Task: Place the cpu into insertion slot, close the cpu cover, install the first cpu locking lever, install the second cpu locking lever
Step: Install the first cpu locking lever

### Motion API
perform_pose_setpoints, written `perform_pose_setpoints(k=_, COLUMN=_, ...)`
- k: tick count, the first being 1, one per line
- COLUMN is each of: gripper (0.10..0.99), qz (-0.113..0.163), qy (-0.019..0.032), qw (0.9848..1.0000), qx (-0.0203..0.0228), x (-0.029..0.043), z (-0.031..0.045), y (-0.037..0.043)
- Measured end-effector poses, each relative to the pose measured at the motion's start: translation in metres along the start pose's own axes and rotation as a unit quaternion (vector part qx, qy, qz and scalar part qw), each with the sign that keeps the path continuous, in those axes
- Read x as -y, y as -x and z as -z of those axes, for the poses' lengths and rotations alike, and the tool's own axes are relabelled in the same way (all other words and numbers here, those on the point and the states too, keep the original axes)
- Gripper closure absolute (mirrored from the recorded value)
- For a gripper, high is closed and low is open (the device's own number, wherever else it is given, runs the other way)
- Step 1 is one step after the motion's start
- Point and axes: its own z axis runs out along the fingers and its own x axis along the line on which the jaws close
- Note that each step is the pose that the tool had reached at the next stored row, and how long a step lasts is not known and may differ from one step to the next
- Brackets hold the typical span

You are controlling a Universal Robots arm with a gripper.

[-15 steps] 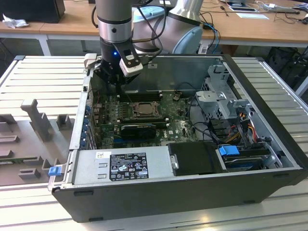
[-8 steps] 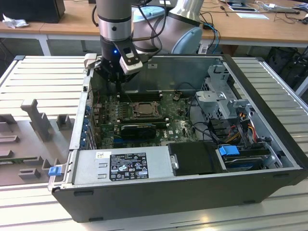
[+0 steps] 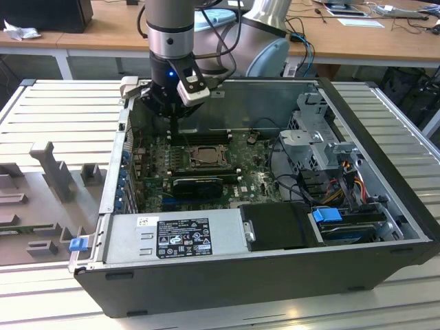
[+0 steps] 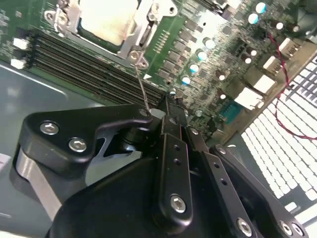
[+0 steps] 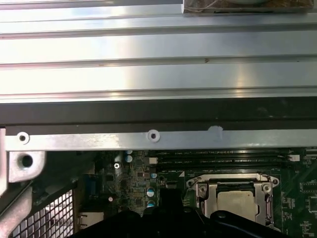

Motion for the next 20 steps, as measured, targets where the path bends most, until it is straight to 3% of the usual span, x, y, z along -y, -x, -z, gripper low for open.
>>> perform_pose_setpoints(k=7, gripper=0.98, qz=0.0, qy=0.0, qw=1.0, qx=0.0001, x=-0.0003, z=0.0001, y=0.0101)
perform_pose_setpoints(k=15, gripper=0.98, qz=0.0, qy=0.0, qw=1.0, qx=0.0, x=-0.0004, z=0.0001, y=0.0141)
perform_pose_setpoints(k=20, gripper=0.98, qz=0.0, qy=-0.0001, qw=1.0, qx=0.0, x=-0.0006, z=0.0003, y=0.0237)
